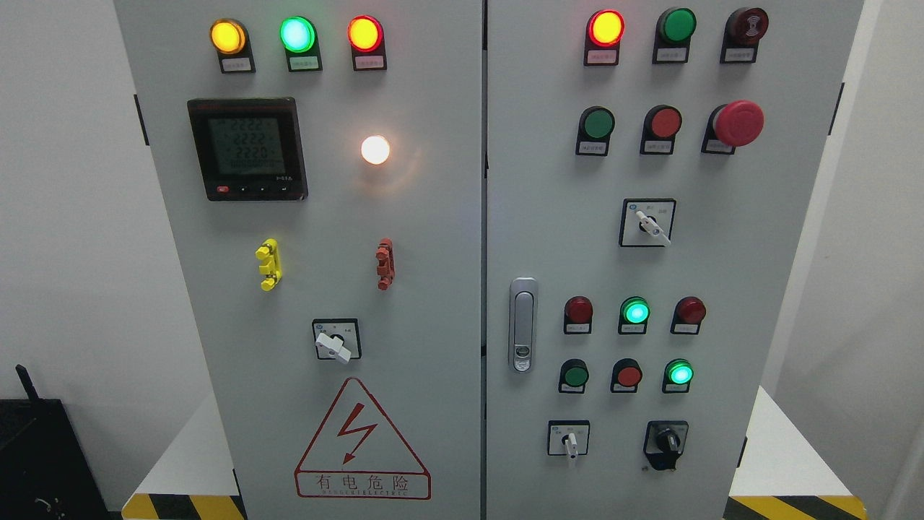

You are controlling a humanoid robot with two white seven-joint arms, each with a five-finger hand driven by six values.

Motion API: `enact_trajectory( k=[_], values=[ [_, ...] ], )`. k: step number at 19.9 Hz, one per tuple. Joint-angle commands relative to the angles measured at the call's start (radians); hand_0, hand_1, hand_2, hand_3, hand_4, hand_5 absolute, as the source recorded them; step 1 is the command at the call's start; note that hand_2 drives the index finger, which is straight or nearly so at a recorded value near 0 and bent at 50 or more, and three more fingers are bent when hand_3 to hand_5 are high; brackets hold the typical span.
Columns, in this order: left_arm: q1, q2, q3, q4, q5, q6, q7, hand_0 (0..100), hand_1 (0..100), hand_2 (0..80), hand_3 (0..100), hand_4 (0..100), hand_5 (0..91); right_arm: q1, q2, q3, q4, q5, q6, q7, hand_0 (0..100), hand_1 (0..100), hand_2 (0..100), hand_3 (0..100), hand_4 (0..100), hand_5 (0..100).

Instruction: Flip black knob to close circuit

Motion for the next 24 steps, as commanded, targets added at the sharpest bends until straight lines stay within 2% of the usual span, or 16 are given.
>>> enact_trajectory(
  k=[1, 4, 6, 7, 8, 10, 12, 13, 14, 15, 20, 22, 24],
  values=[
    [0.0, 0.0, 0.011, 0.0, 0.008, 0.0, 0.0, 0, 0, 0.0, 5, 2, 0.0, -0.067, -0.025, -0.057, -0.383, 0.388, -0.011, -0.077, 0, 18, 65, 84, 75, 71],
    [0.0, 0.0, 0.011, 0.0, 0.008, 0.0, 0.0, 0, 0, 0.0, 5, 2, 0.0, -0.082, -0.044, -0.109, -0.447, 0.654, -0.007, -0.074, 0, 17, 74, 94, 77, 74],
    [0.0, 0.0, 0.011, 0.0, 0.008, 0.0, 0.0, 0, 0, 0.0, 5, 2, 0.0, -0.126, -0.047, -0.117, -0.449, 0.794, -0.005, -0.068, 0, 12, 77, 98, 76, 75],
    [0.0, 0.001, 0.011, 0.0, 0.008, 0.0, 0.0, 0, 0, 0.0, 5, 2, 0.0, -0.14, -0.047, -0.117, -0.45, 0.836, -0.002, -0.065, 0, 5, 81, 100, 77, 76],
    [0.0, 0.001, 0.011, 0.0, 0.008, 0.0, 0.0, 0, 0, 0.0, 5, 2, 0.0, -0.154, -0.049, -0.117, -0.45, 0.879, -0.001, -0.056, 0, 0, 83, 100, 79, 77],
    [0.0, 0.0, 0.011, 0.0, 0.008, 0.0, 0.0, 0, 0, 0.0, 5, 2, 0.0, -0.185, -0.049, -0.117, -0.45, 0.955, 0.002, -0.016, 0, 0, 86, 100, 81, 78],
    [0.0, 0.0, 0.011, 0.0, 0.008, 0.0, 0.0, 0, 0, 0.0, 5, 2, 0.0, -0.237, -0.052, -0.114, -0.45, 1.023, 0.018, -0.001, 0, 0, 88, 100, 82, 79],
    [0.0, 0.0, 0.011, 0.0, 0.008, 0.0, 0.0, 0, 0, 0.0, 5, 2, 0.0, -0.264, -0.052, -0.113, -0.45, 1.058, 0.028, 0.028, 0, 0, 89, 100, 82, 80],
    [0.0, 0.0, 0.011, 0.0, 0.008, 0.0, 0.0, 0, 0, 0.0, 5, 3, 0.0, -0.292, -0.05, -0.107, -0.45, 1.084, 0.045, 0.068, 0, 0, 89, 100, 83, 81],
    [0.0, 0.0, 0.011, 0.0, 0.008, 0.0, 0.0, 0, 0, 0.0, 5, 3, 0.0, -0.313, -0.053, -0.103, -0.449, 1.106, 0.067, 0.091, 0, 0, 89, 100, 83, 83],
    [0.0, 0.0, 0.011, 0.0, 0.008, 0.0, 0.0, 0, 0, 0.0, 5, 2, 0.0, -0.355, -0.055, -0.048, -0.447, 1.233, 0.152, 0.105, 0, 0, 90, 100, 84, 84],
    [0.0, 0.0, 0.011, 0.0, 0.008, 0.0, 0.0, 0, 0, 0.0, 5, 2, 0.0, -0.367, -0.055, -0.025, -0.441, 1.267, 0.188, 0.142, 0, 0, 90, 100, 84, 84],
    [0.0, 0.001, 0.011, 0.0, 0.008, 0.0, 0.0, 0, 0, 0.0, 5, 2, 0.0, -0.384, -0.055, -0.002, -0.429, 1.298, 0.215, 0.157, 0, 0, 90, 100, 84, 84]
  ],
)
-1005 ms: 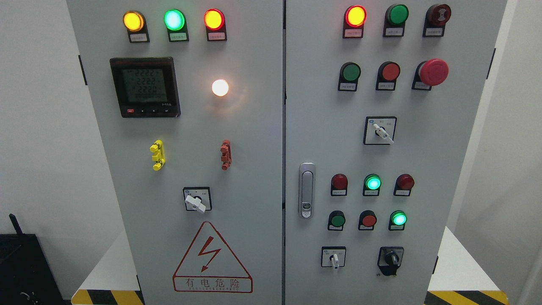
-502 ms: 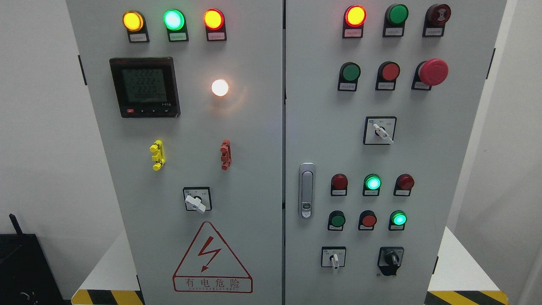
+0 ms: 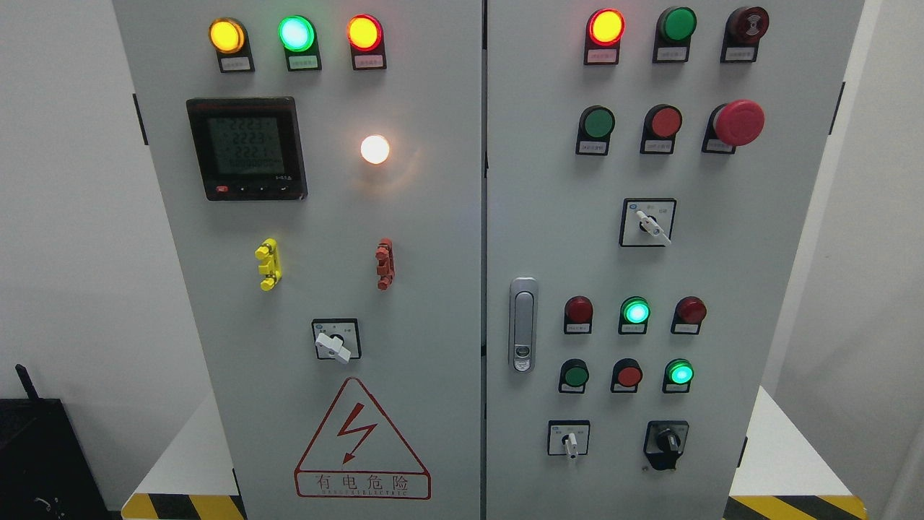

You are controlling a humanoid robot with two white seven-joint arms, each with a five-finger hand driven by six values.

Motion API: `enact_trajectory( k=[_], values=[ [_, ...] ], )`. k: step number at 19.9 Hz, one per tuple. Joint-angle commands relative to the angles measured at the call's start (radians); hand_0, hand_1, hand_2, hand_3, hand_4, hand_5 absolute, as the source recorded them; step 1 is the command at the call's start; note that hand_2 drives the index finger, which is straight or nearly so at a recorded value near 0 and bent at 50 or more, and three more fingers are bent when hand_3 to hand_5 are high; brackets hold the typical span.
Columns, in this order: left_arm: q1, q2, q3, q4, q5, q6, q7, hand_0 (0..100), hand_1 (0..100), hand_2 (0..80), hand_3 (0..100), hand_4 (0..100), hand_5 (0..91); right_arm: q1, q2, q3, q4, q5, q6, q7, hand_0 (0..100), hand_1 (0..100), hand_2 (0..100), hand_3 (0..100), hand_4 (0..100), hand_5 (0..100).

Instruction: Flip black knob to close circuit

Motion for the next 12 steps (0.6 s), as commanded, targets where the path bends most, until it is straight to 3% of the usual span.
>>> enact_trajectory(
  k=[1, 12],
  values=[
    [0.0, 0.0, 0.011, 0.001, 0.008, 0.0, 0.0, 0, 0, 0.0, 5, 2, 0.0, -0.067, 0.014, 0.069, -0.027, 0.14, 0.039, 0.026, 0, 0, 90, 100, 84, 84],
    [0.0, 0.001, 0.011, 0.0, 0.008, 0.0, 0.0, 0, 0, 0.0, 5, 2, 0.0, -0.216, 0.017, 0.088, 0.136, 0.204, 0.107, 0.028, 0, 0, 91, 100, 84, 84]
  ],
)
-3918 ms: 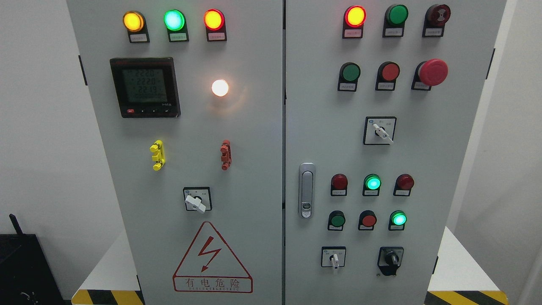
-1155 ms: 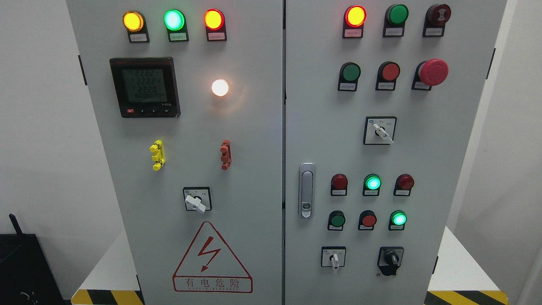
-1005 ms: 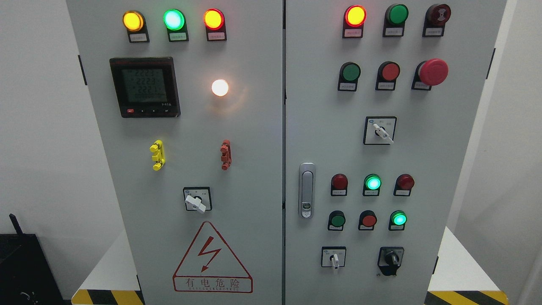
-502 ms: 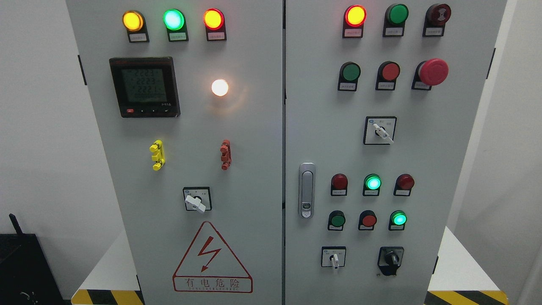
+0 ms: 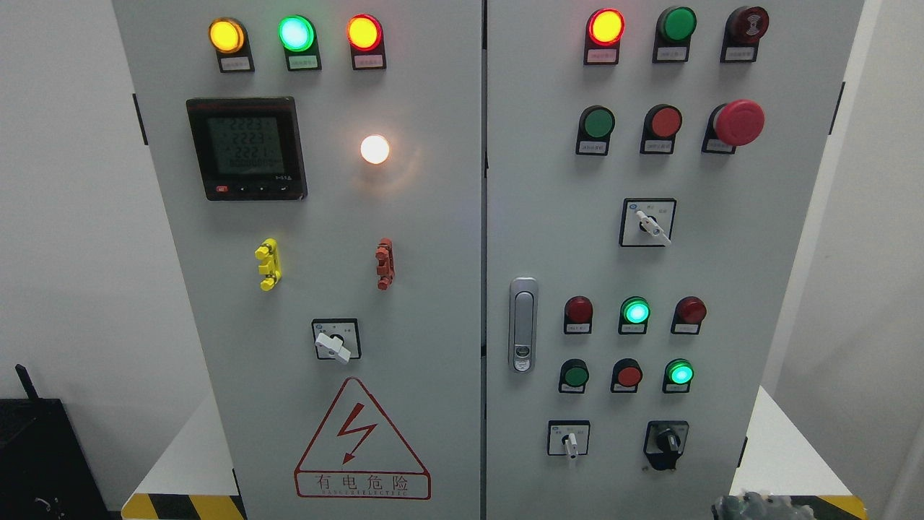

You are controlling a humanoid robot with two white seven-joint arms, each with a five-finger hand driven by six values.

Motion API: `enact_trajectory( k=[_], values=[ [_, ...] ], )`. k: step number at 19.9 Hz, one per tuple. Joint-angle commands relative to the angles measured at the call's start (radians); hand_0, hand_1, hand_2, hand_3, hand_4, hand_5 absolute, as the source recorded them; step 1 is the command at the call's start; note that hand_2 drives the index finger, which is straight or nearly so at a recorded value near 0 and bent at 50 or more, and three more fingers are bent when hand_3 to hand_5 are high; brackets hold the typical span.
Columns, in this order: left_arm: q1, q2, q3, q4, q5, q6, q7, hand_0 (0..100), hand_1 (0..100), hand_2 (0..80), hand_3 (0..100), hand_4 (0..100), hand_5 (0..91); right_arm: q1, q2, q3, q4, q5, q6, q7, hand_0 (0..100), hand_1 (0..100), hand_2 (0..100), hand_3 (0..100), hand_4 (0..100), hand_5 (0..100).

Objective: Flip black knob to close circuit
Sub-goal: 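Raise the right hand toward the black rotary knob at the bottom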

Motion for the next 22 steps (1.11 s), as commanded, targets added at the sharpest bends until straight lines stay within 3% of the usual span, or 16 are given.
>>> enact_trajectory(
  k=[1, 22],
  values=[
    [0.0, 0.0, 0.011, -0.001, 0.008, 0.0, 0.0, 0, 0, 0.0, 5, 2, 0.0, -0.075, 0.026, 0.03, 0.103, 0.028, 0.022, 0.0, 0, 0, 91, 100, 84, 84],
    [0.0, 0.0, 0.011, -0.001, 0.008, 0.0, 0.0, 0, 0, 0.0, 5, 2, 0.0, -0.184, 0.023, 0.02, 0.268, 0.023, 0.074, 0.0, 0, 0, 91, 100, 84, 84]
  ],
)
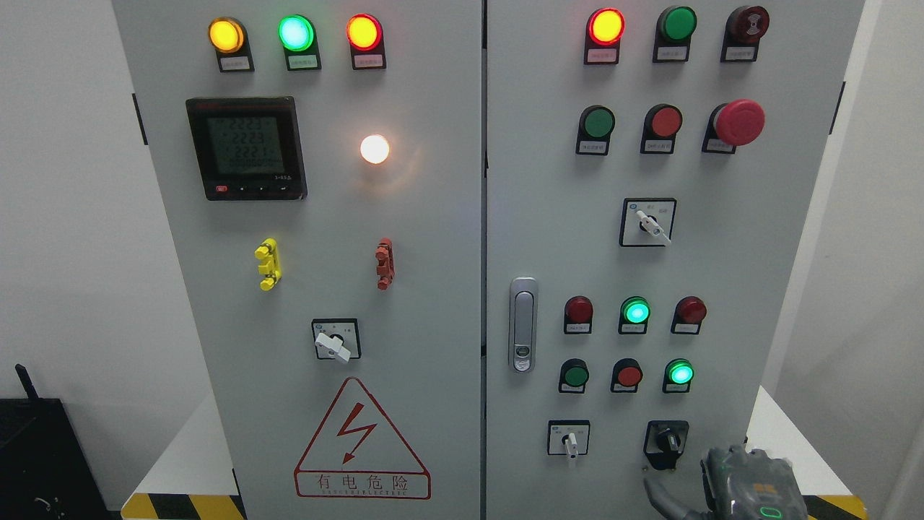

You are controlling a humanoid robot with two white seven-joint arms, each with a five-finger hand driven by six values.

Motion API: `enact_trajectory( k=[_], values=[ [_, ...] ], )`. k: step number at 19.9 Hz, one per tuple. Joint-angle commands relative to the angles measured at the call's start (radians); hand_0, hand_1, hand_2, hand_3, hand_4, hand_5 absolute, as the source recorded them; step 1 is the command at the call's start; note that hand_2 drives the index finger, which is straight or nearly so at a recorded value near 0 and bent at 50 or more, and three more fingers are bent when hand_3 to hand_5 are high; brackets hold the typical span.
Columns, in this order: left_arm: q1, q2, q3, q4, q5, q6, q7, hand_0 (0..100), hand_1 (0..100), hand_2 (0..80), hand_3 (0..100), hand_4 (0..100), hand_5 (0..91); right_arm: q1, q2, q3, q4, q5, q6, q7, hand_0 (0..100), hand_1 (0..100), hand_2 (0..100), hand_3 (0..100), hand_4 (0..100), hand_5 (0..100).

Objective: Flip black knob to close circuit
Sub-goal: 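Raise the right hand toward the black rotary knob at the bottom, then grip the black knob with the right hand and twist it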

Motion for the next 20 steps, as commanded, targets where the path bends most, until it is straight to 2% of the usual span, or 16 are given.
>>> enact_trajectory(
  k=[1, 16, 20],
  values=[
    [0.0, -0.001, 0.011, 0.0, 0.008, 0.0, 0.0, 0, 0, 0.0, 5, 2, 0.0, -0.031, 0.027, 0.0, 0.082, 0.0, 0.002, 0.002, 0, 0, 91, 100, 84, 84],
    [0.0, -0.001, 0.011, 0.0, 0.008, 0.0, 0.0, 0, 0, 0.0, 5, 2, 0.0, -0.047, 0.015, -0.035, 0.087, -0.01, 0.003, 0.002, 0, 0, 91, 100, 84, 84],
    [0.0, -0.001, 0.011, 0.0, 0.008, 0.0, 0.0, 0, 0, 0.0, 5, 2, 0.0, -0.05, 0.018, -0.034, 0.087, -0.013, 0.025, 0.0, 0, 0, 91, 100, 84, 84]
  ],
)
